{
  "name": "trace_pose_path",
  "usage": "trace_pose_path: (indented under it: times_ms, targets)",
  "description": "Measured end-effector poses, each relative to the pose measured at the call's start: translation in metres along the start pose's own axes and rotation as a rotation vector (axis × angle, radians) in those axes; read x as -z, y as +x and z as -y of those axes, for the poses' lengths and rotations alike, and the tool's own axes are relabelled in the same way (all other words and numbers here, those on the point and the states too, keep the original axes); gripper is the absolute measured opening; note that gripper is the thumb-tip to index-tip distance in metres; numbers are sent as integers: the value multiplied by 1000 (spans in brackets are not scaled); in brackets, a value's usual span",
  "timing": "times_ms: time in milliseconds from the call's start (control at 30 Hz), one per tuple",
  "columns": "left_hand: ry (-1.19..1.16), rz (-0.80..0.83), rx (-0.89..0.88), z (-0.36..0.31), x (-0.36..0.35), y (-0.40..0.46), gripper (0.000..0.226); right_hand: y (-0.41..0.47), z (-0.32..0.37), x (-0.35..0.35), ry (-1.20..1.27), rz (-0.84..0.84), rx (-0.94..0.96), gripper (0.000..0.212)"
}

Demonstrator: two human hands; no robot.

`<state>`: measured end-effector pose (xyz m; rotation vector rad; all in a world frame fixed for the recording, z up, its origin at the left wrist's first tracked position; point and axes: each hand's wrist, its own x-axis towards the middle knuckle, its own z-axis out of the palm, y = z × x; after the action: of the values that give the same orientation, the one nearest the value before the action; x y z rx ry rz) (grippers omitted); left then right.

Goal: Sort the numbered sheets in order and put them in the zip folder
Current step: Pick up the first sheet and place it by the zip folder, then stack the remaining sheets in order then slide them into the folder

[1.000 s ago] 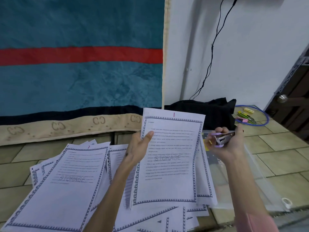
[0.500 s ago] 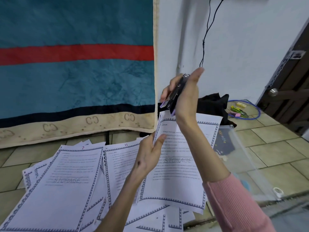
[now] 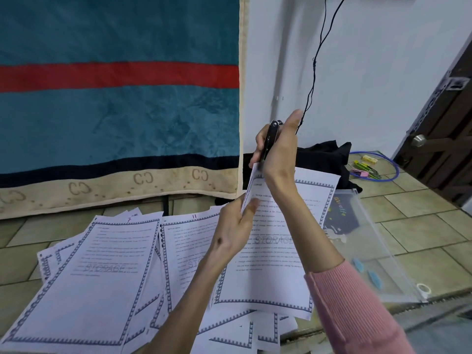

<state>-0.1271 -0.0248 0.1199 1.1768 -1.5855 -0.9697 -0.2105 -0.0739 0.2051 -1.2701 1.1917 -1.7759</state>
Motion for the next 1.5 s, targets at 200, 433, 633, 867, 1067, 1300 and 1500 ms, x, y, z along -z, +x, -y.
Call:
trace_pose_path:
  times_ms: [200,433,633,867,1067,1300,1500]
  targets:
    - [45,-27,30,2,-3,-1,40,-1,2,-4,70,-21,9,72]
    - [60,-52,46,2,-12,-2,30,-3,-8,-9,150,-68,57,70]
    - [-60,34,201,20,-1,2,22,14,-15,-3,192,69,-270,73]
    - [-194,-161,506,59,83,9,20,17,-76,47,-437,-104,-337,49]
    - [-162,-149,622,89,146,14,23,-68,-191,43,-1230,457,-189,36]
    - [-273,-125,664,88,157,27,20,-77,-169,33,-813,345,-272,53]
    - [-401,-40,565,56,80,77,31,-41,-111,95,-246,276,-276,55]
